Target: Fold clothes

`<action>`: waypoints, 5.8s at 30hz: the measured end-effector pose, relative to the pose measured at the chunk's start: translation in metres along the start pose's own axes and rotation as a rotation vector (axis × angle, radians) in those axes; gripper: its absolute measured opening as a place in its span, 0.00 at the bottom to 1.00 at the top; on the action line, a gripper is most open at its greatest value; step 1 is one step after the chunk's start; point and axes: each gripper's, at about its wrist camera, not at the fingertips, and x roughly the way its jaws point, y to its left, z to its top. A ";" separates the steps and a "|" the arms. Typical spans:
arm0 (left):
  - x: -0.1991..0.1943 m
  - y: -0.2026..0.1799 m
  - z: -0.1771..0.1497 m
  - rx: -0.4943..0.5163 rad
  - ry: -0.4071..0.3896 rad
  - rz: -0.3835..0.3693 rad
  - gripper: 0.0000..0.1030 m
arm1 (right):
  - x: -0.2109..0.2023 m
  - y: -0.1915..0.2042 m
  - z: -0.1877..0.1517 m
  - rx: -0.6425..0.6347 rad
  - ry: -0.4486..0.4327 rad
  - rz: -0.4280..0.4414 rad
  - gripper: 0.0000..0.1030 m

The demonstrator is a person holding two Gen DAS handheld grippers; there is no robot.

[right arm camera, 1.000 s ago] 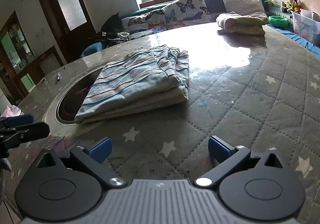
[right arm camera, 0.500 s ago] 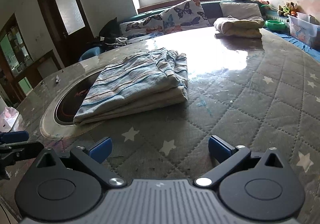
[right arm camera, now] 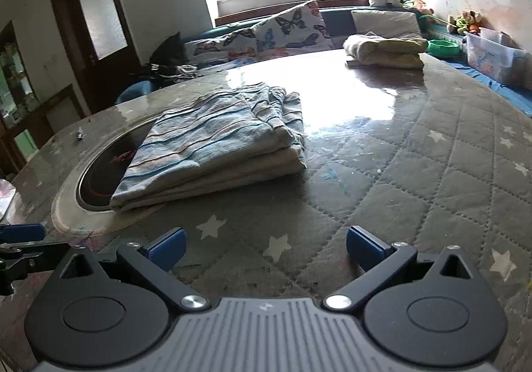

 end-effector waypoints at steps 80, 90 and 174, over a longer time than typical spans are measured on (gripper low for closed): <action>0.069 -0.038 0.125 -0.048 -0.003 -0.148 0.11 | -0.003 -0.049 0.126 -0.004 -0.113 0.164 0.14; 0.070 -0.077 0.137 0.017 -0.018 -0.155 0.11 | -0.031 -0.063 0.133 -0.009 -0.163 0.103 0.14; 0.129 -0.132 0.112 0.148 0.117 -0.107 0.16 | -0.017 -0.128 0.089 0.080 -0.051 -0.088 0.17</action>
